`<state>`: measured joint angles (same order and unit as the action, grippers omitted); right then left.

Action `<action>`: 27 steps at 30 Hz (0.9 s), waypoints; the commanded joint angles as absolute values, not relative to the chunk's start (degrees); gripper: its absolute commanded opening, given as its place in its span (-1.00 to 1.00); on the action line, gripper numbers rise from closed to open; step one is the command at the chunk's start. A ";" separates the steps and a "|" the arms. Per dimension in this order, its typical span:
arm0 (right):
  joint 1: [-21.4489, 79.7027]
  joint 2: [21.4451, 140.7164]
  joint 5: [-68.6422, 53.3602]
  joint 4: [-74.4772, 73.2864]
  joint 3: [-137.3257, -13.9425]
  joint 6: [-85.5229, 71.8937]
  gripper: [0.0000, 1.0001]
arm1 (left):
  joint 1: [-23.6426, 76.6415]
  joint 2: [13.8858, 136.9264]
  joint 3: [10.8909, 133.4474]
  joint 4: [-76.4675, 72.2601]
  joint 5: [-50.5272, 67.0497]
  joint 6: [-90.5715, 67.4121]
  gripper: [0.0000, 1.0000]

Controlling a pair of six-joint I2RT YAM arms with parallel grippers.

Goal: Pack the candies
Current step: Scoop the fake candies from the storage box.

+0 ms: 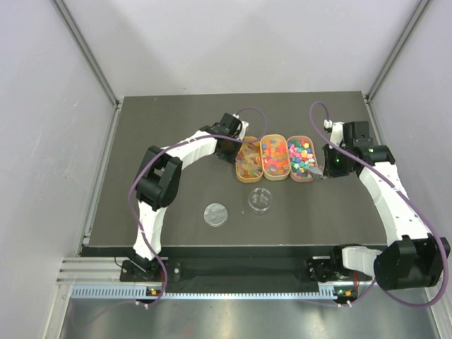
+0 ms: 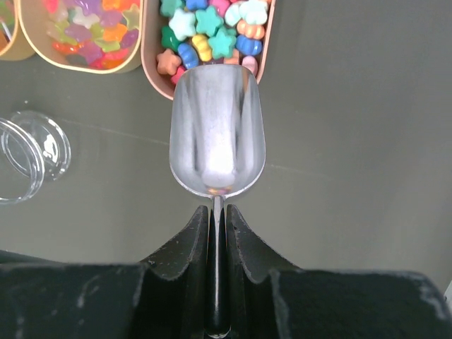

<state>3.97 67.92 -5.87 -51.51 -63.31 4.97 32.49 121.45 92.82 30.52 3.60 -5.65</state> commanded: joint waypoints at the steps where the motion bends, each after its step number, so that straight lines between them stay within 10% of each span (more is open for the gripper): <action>1: 4.04 70.13 -5.54 -52.03 -65.47 5.63 -1.00 | 34.19 120.85 95.62 28.39 4.84 -4.31 -1.00; 27: 9.05 81.12 -2.64 -55.81 -79.27 7.47 -1.00 | 26.98 111.35 88.77 18.63 -12.83 1.32 -0.31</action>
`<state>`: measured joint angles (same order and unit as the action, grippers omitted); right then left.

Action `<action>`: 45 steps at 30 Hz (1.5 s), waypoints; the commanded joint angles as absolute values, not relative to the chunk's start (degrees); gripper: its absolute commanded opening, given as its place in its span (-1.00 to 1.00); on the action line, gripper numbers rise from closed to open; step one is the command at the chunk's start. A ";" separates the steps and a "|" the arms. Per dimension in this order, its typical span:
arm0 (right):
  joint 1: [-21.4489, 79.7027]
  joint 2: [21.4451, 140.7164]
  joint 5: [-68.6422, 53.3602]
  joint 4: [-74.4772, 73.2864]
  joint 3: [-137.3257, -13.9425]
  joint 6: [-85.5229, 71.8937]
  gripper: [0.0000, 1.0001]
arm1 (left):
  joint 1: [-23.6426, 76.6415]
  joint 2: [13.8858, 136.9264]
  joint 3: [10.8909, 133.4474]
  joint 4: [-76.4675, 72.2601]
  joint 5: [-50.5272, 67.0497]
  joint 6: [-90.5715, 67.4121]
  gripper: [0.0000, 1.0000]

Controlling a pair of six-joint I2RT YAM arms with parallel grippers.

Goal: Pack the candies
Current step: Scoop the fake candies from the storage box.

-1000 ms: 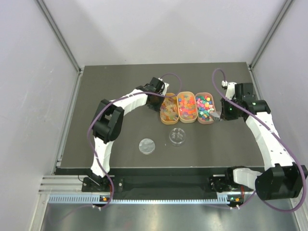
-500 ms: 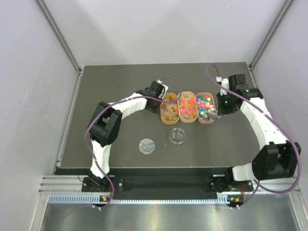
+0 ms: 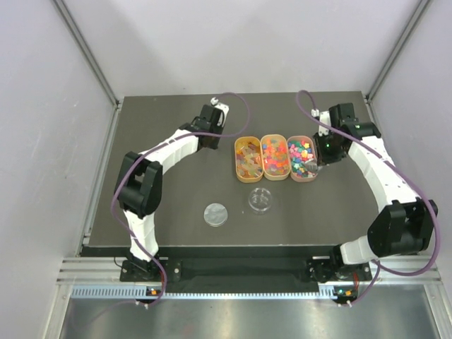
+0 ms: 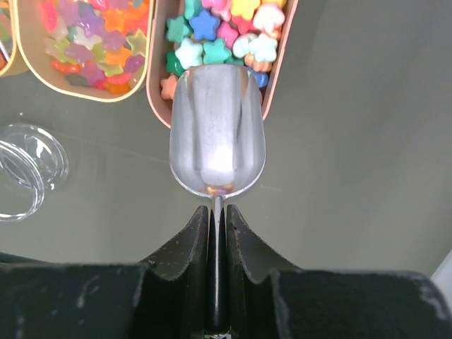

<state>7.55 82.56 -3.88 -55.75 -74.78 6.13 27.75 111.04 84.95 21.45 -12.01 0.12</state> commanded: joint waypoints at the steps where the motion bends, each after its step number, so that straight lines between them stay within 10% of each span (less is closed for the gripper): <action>1: 9.14 80.77 -2.55 -55.90 -79.36 7.64 -1.00 | 26.98 111.62 89.38 18.55 -12.57 1.58 -0.32; 45: 7.91 85.95 -2.20 -53.88 -74.43 7.56 -1.00 | 26.02 112.76 89.65 19.25 -12.39 -1.41 -0.31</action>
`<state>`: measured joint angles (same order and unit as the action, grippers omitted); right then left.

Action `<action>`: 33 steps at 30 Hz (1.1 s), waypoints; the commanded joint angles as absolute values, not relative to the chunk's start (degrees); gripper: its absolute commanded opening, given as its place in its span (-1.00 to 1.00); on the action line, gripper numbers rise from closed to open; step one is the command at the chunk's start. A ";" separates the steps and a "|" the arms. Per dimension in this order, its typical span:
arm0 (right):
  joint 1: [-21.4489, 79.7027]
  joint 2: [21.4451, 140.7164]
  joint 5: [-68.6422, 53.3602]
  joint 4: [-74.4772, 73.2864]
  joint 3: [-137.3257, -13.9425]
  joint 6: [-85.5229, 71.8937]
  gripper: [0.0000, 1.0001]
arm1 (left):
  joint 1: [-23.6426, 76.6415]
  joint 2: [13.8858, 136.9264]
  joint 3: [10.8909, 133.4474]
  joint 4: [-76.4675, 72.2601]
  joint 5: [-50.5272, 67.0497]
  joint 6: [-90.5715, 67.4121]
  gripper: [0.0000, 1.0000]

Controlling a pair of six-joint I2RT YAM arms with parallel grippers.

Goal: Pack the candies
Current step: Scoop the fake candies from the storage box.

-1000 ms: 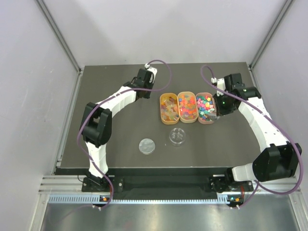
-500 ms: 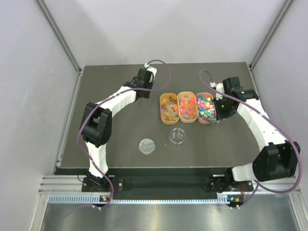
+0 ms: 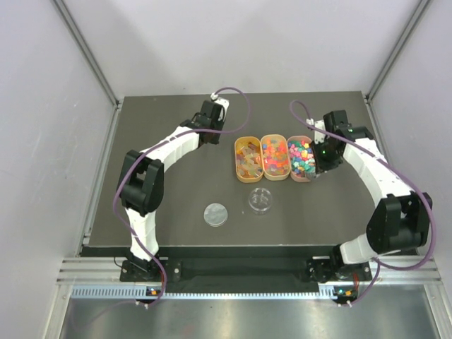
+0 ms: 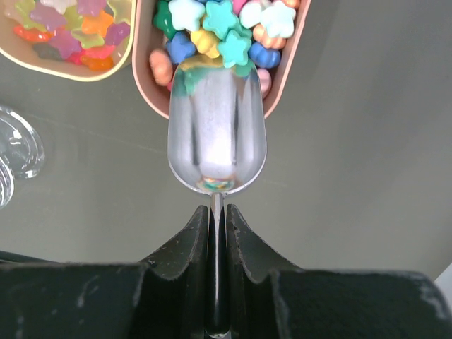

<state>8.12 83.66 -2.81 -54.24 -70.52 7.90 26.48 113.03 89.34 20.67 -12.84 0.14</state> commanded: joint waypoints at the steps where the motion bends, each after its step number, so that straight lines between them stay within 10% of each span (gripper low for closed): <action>1: 7.82 86.57 -2.20 -53.88 -75.05 7.73 -1.00 | 25.93 112.85 89.65 19.25 -12.31 -1.41 -0.31; 33: 9.84 85.34 -6.94 -51.59 -67.94 0.97 -1.00 | 24.35 114.08 90.70 21.62 -10.02 -1.41 -0.32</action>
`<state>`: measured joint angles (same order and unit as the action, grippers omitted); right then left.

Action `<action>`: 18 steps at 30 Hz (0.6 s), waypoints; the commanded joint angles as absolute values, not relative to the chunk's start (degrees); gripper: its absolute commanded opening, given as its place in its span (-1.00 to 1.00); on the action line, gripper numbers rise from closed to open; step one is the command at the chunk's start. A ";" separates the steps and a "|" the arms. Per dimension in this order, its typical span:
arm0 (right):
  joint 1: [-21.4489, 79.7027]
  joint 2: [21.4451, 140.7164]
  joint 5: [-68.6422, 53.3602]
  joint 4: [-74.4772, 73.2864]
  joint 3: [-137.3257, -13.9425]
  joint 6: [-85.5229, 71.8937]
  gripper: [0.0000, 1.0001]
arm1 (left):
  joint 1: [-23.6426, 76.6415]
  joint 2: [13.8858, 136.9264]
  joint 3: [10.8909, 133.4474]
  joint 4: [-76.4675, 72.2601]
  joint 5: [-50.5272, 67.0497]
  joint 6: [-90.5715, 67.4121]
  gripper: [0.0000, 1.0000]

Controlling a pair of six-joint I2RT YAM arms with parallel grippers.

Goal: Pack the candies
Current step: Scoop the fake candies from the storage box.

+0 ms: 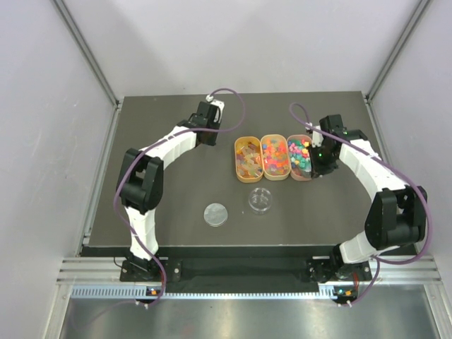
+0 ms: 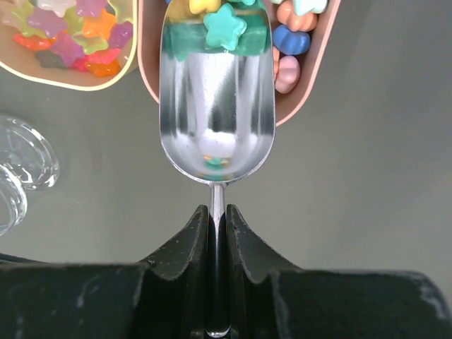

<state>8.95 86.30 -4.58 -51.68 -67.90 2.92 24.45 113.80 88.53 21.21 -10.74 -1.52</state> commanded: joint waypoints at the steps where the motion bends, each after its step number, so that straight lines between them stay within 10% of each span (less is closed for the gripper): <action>1: 9.76 85.60 -7.03 -51.33 -68.20 0.97 -1.00 | 24.35 114.17 90.88 21.71 -9.93 -1.49 -0.32; 18: 9.76 96.76 -7.03 -51.24 -77.87 0.79 -1.00 | 24.35 113.12 90.09 22.41 -10.02 -3.43 -0.33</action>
<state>9.17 94.83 -6.52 -52.60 -75.59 1.67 24.45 114.85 89.89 22.59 -9.89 -2.68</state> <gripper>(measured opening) 0.113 0.339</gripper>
